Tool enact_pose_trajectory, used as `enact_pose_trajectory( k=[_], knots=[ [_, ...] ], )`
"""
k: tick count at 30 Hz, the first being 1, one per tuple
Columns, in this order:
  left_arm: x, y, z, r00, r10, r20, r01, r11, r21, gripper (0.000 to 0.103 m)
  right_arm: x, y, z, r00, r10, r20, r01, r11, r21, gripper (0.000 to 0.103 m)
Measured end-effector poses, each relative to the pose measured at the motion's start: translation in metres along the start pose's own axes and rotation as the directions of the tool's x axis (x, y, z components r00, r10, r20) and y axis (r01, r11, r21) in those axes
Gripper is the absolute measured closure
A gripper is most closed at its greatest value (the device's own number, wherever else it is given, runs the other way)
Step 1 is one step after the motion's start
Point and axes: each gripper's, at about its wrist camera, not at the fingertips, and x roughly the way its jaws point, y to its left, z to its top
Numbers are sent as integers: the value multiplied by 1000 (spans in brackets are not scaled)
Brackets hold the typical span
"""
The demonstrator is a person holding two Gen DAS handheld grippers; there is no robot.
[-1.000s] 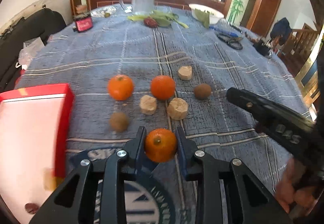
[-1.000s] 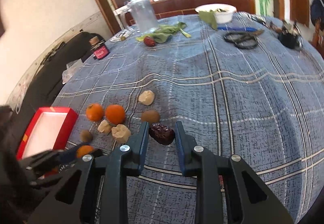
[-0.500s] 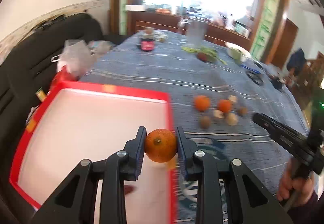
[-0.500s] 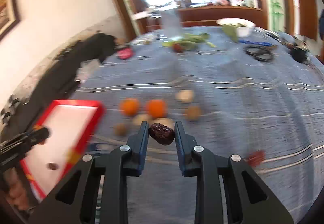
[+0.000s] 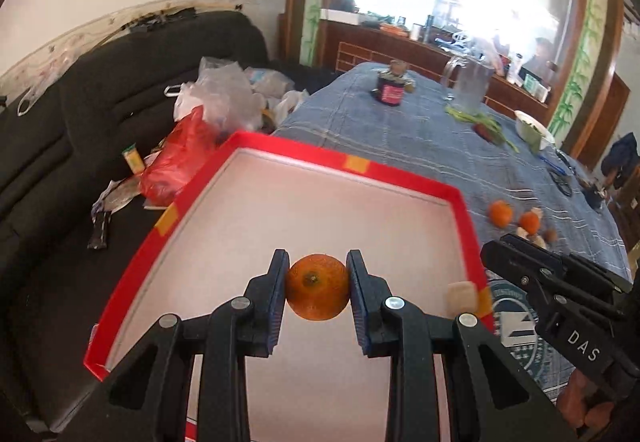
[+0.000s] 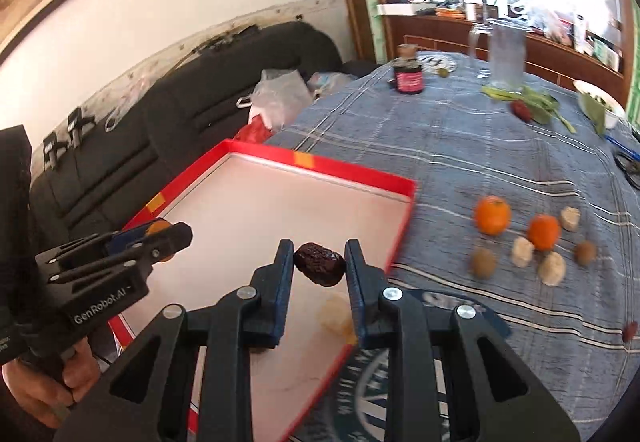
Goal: Organize fruits
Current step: 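Carry the date and mandarin over the tray and open both grippers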
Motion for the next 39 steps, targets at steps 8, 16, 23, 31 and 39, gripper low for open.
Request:
enact_pose_trajectory(
  k=[8, 16, 23, 31, 39],
  knots=[
    [11, 31, -5, 999, 19, -46, -20, 999, -27, 74, 30, 24, 1, 997, -15, -80, 12, 999, -43, 75],
    [19, 49, -11, 996, 33, -84, -38, 998, -50, 74, 60, 35, -4, 984, -51, -171, 41, 997, -61, 75],
    [19, 47, -12, 995, 42, -90, -45, 999, -28, 73, 66, 35, -8, 974, -71, -217, 59, 996, -60, 74],
    [12, 42, -13, 995, 56, -77, -57, 998, -13, 51, 57, 30, -9, 975, -60, -213, 53, 998, -40, 74],
    [-2, 31, -10, 997, 72, -40, -73, 997, -17, 38, 17, 8, -6, 993, -66, -95, 67, 998, 11, 62]
  ],
)
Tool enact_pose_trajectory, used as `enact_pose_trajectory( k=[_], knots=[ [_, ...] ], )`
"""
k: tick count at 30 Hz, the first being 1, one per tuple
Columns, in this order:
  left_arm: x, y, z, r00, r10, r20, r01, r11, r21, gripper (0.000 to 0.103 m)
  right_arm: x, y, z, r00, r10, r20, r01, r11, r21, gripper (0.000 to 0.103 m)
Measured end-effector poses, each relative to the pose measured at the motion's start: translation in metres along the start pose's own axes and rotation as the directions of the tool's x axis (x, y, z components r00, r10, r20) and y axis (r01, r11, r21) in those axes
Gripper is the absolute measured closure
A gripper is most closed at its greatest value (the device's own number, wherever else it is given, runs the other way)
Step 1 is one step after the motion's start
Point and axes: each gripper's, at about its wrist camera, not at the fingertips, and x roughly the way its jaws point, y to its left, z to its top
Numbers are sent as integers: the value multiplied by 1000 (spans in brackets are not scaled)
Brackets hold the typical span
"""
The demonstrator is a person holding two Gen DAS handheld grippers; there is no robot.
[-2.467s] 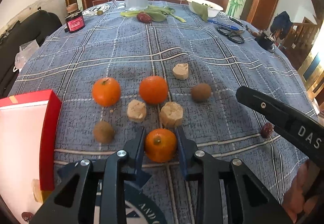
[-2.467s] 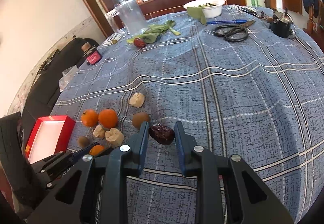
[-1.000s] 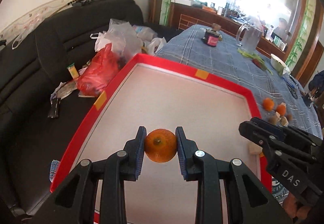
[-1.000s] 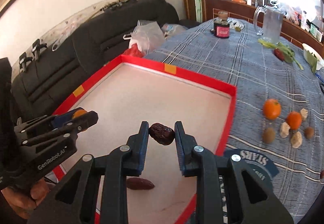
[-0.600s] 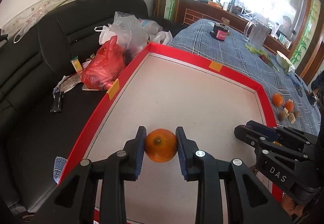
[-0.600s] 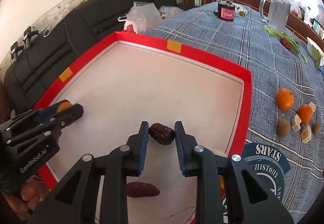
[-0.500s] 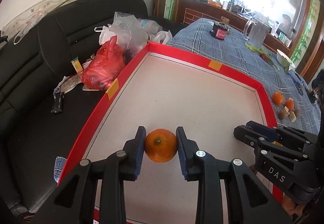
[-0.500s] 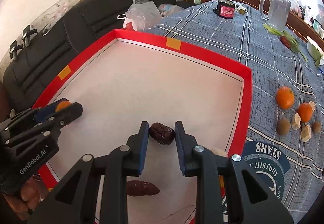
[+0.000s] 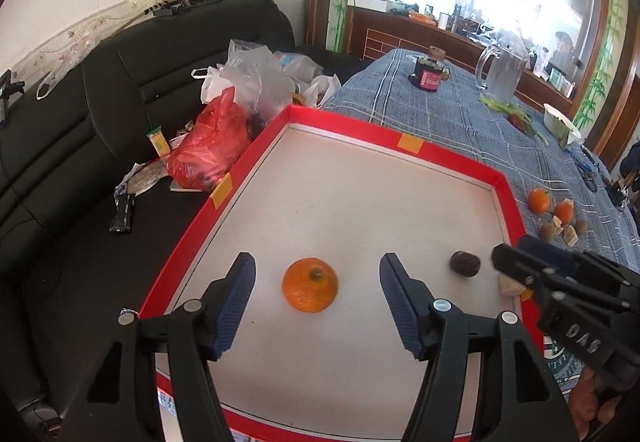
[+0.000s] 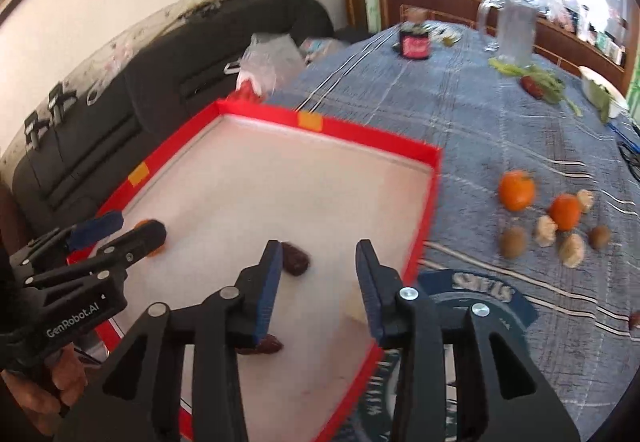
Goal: Organize fruits
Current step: 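Carry the date and mandarin over the tray and open both grippers, then grasp a red date with the right gripper while the left gripper grasps a brown kiwi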
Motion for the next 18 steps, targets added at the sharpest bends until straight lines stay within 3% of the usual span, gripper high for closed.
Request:
enact_pose_trajectory(
  k=[9, 18],
  knots=[
    [-13, -27, -2, 1000, -6, 22, 5, 999, 45, 34, -44, -66, -13, 996, -42, 84, 31, 991, 129, 62],
    [-21, -74, -11, 999, -48, 23, 45, 989, 142, 34, -89, -148, -48, 982, -151, 116, 115, 955, 274, 62]
  ],
)
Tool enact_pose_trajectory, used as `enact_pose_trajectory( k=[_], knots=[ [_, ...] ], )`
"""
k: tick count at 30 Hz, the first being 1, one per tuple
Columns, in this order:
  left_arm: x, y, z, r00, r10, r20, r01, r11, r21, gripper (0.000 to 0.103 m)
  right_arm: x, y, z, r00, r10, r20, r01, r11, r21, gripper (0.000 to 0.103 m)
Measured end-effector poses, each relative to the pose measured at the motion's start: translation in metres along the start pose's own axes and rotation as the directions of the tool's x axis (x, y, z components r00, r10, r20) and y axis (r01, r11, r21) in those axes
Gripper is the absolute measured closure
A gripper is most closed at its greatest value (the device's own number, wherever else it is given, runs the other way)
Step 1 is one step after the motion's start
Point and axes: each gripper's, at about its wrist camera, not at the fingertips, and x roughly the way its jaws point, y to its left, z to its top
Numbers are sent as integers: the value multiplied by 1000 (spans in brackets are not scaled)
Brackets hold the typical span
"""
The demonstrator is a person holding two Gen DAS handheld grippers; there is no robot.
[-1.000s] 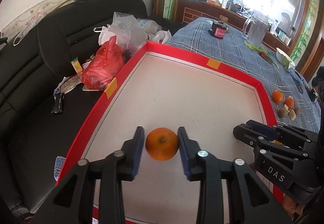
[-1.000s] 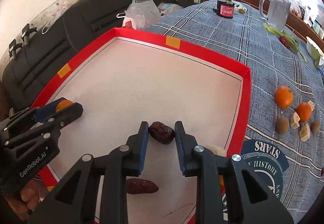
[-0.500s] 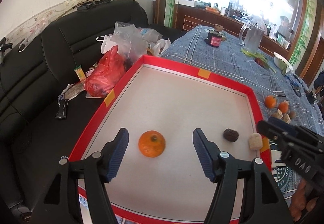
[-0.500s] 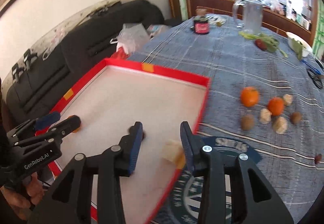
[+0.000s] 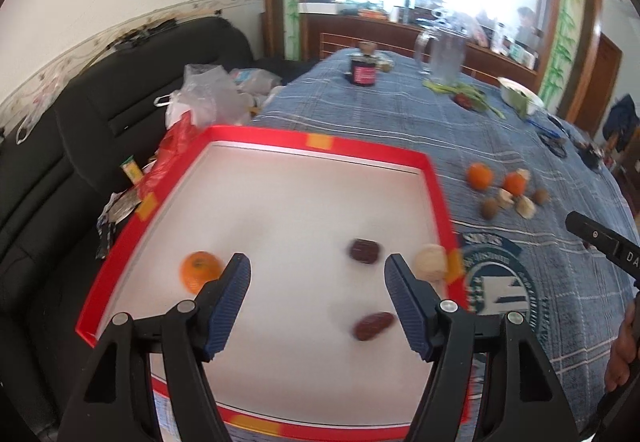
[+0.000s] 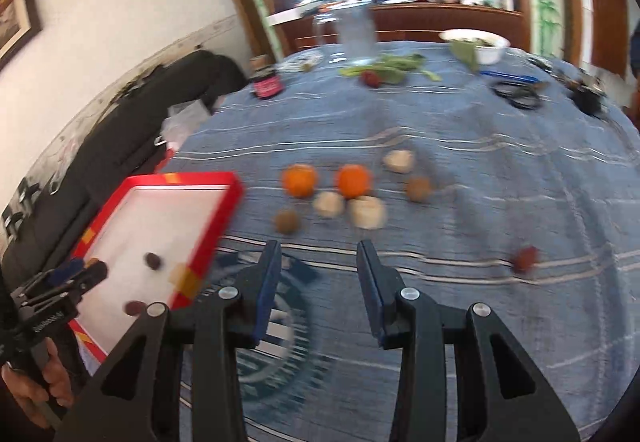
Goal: Organize fruits
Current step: 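Grasp a red date with the right gripper while the left gripper grasps a brown kiwi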
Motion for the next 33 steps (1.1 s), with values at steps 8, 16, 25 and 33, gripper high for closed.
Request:
enact_pose_trajectory(
  k=[8, 16, 25, 33],
  knots=[
    [-3, -43, -4, 998, -53, -14, 54, 994, 97, 33, -21, -73, -20, 995, -96, -6, 96, 992, 80, 62],
    [5, -81, -11, 993, -100, -54, 108, 979, 171, 33, -19, -109, -19, 988, -147, -51, 152, 981, 118, 62],
    [9, -95, -6, 992, -108, -69, 120, 973, 199, 33, 19, -113, 3, 958, -260, -120, 272, 958, 91, 65],
    [27, -115, 14, 991, -106, -82, 123, 966, 227, 33, 22, -113, -7, 951, -297, -86, 302, 952, 47, 75]
  ],
)
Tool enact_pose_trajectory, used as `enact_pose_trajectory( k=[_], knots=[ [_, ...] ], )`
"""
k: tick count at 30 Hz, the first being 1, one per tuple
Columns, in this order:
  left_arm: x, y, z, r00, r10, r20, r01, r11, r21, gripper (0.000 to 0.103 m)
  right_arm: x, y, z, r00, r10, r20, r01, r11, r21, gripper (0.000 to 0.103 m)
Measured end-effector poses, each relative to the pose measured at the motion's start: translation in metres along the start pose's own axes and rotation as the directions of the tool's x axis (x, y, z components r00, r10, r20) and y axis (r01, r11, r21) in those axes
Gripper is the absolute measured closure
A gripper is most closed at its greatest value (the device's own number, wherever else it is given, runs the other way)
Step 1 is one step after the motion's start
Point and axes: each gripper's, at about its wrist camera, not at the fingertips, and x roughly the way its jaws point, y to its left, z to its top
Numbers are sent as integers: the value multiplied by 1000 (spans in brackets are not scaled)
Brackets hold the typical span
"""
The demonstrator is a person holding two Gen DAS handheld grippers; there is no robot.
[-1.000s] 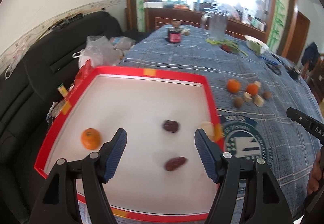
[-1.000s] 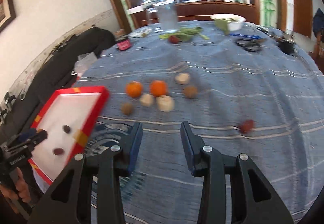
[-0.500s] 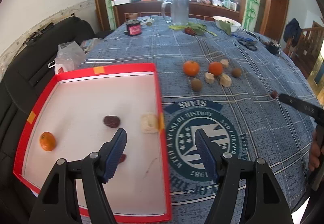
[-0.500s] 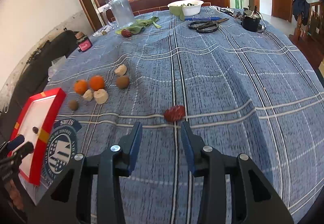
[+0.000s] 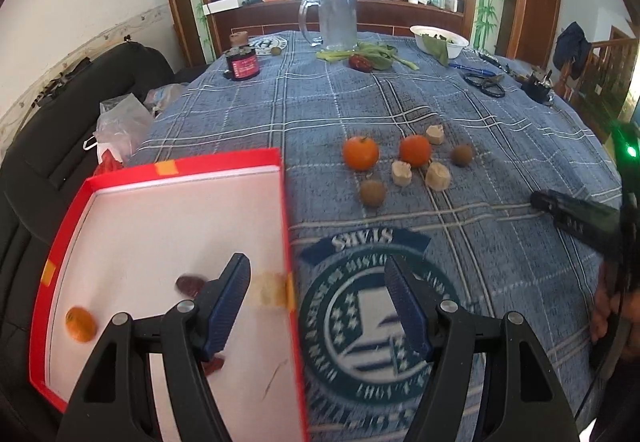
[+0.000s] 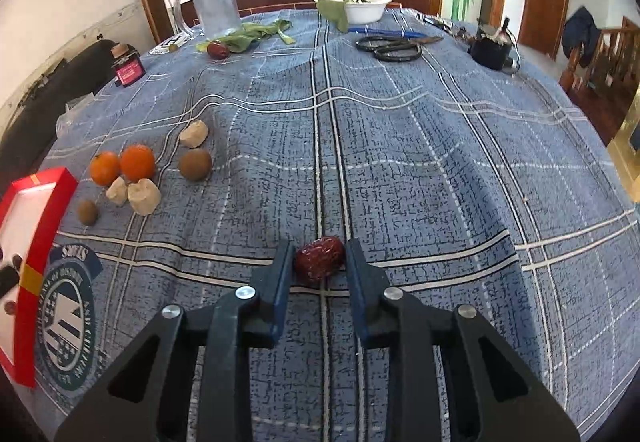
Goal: Organize fruits
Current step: 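Grasp a red date with the right gripper while the left gripper grasps a brown kiwi, then carry the date and kiwi into the tray and open both grippers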
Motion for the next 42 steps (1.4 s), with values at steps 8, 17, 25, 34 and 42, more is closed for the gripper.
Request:
enact_pose_trajectory(
  k=[8, 17, 25, 34, 42],
  knots=[
    [42, -23, 30, 998, 6, -60, -5, 1000, 15, 34, 1, -10, 2, 997, 77, -4, -76, 995, 71, 75],
    [69, -37, 41, 995, 9, -103, -6, 999, 33, 55, 0, -8, 1, 990, 141, -18, -139, 987, 84, 75],
    [84, -41, 41, 989, -54, -139, 59, 998, 31, 83, 1, -8, 2, 989, 146, -20, -144, 986, 83, 75],
    [48, -43, 35, 996, -69, -54, 71, 997, 37, 83, -6, -9, 4, 989, 144, 40, -147, 986, 78, 75],
    [-33, -14, 20, 987, -96, 130, 94, 995, 23, 83, -23, 3, 5, 979, 113, 169, -115, 993, 3, 75]
  ],
)
